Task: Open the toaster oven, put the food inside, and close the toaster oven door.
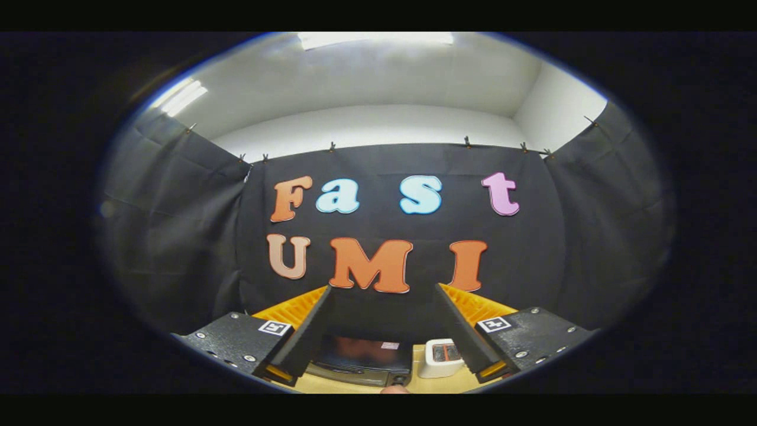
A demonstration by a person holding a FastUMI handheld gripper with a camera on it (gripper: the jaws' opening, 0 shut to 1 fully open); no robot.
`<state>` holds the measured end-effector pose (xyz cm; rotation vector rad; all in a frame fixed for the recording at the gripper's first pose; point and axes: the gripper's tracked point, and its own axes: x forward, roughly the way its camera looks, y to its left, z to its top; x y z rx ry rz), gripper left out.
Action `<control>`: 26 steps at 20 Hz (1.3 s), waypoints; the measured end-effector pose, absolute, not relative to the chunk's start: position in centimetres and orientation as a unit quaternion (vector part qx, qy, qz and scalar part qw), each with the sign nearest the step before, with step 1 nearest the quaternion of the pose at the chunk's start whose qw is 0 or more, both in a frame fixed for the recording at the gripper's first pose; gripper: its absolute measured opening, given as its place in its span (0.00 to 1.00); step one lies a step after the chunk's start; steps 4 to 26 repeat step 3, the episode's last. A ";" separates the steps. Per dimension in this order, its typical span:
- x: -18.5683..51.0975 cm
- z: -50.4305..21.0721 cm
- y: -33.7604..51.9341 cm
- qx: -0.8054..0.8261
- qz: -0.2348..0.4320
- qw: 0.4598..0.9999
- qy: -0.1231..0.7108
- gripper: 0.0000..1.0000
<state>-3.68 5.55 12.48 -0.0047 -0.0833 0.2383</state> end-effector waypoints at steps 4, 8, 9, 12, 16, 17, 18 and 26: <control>-4.1 12.8 5.5 0.008 0.129 0.990 -0.050 0.98; -4.1 12.8 5.5 0.008 0.129 0.990 -0.050 0.98; -4.1 12.8 5.5 0.008 0.129 0.990 -0.050 0.98; -4.1 12.8 5.5 0.008 0.129 0.990 -0.050 0.98; -4.1 12.8 5.5 0.008 0.129 0.990 -0.050 0.98; -4.1 12.8 5.5 0.008 0.129 0.990 -0.050 0.98; -4.1 12.8 5.5 0.008 0.129 0.990 -0.050 0.98; -4.1 12.8 5.5 0.008 0.129 0.990 -0.050 0.98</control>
